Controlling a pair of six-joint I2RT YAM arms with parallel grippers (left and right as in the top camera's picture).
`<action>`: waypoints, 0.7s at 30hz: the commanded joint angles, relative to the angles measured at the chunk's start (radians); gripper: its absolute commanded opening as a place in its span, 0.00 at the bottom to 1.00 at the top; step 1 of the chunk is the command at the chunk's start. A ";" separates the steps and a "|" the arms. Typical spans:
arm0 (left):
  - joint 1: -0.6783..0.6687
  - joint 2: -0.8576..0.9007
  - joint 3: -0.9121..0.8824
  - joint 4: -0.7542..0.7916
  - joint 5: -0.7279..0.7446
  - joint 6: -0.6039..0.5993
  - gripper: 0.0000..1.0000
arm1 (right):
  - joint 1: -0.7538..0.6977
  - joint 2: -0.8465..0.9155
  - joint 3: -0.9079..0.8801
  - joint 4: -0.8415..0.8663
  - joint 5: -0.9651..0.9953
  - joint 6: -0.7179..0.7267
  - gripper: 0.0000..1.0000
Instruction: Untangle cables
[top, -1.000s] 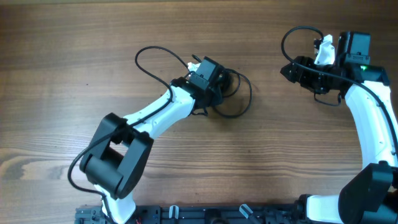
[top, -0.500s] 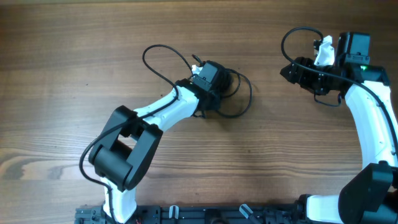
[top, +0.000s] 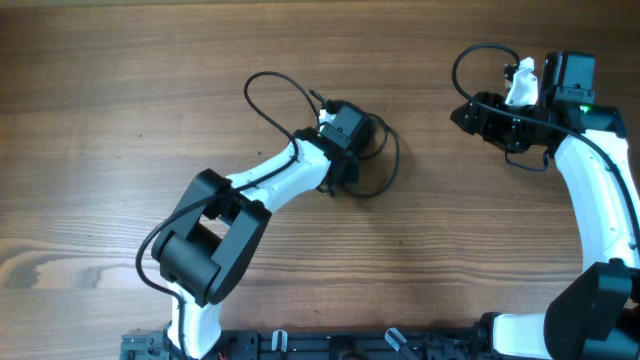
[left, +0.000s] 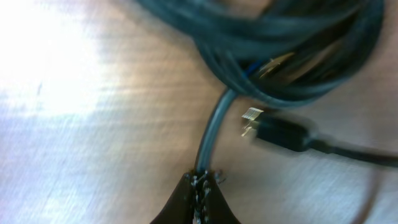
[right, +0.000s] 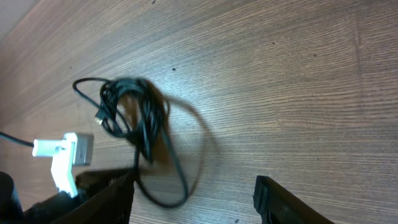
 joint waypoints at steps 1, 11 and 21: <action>0.060 -0.083 0.061 -0.215 0.147 -0.006 0.04 | 0.002 -0.008 0.002 0.003 -0.029 -0.006 0.64; 0.117 -0.506 0.209 -0.262 0.290 -0.007 0.04 | 0.031 -0.008 0.002 0.098 -0.360 -0.132 0.64; 0.155 -0.639 0.224 -0.095 0.275 -0.074 0.04 | 0.099 -0.008 0.002 0.124 -0.258 -0.024 0.64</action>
